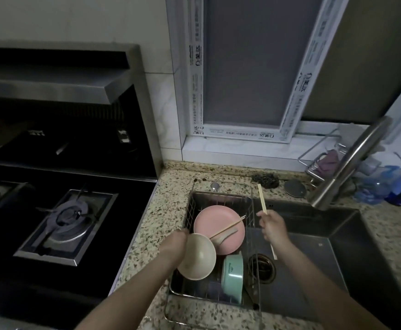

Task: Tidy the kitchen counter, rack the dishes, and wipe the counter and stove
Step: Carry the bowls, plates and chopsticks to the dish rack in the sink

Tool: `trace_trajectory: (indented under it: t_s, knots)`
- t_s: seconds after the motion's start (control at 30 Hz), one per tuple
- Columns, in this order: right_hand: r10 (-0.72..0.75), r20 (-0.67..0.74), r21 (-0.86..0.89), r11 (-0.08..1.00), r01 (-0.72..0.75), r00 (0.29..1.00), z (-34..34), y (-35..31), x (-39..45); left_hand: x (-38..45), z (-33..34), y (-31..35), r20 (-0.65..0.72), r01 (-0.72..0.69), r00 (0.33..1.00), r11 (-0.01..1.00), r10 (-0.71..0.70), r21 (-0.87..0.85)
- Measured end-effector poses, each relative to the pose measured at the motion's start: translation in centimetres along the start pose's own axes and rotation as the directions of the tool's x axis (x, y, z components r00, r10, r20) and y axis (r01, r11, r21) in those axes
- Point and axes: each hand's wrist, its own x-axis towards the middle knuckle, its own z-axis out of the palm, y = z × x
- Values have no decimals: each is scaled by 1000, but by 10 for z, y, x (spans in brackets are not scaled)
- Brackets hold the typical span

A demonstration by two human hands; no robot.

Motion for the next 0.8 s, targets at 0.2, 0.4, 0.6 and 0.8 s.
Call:
trace_trajectory:
  t_s: [0.2,0.4,0.6,0.8]
  knots:
    - [-7,73,-94,995,14,997,16,21,44,38,19,16,189,-169,973,964,130,204]
    - [-66,279,-248,959,138,958,33,35,70,65,37,24,308,-211,939,962,151,171]
    - [-166,456,-740,476,476,874,57,40,100,69,48,30,333,-217,930,963,155,157]
    - [-175,685,-716,16,698,707,98,50,142,86,37,14,251,-246,940,969,230,33]
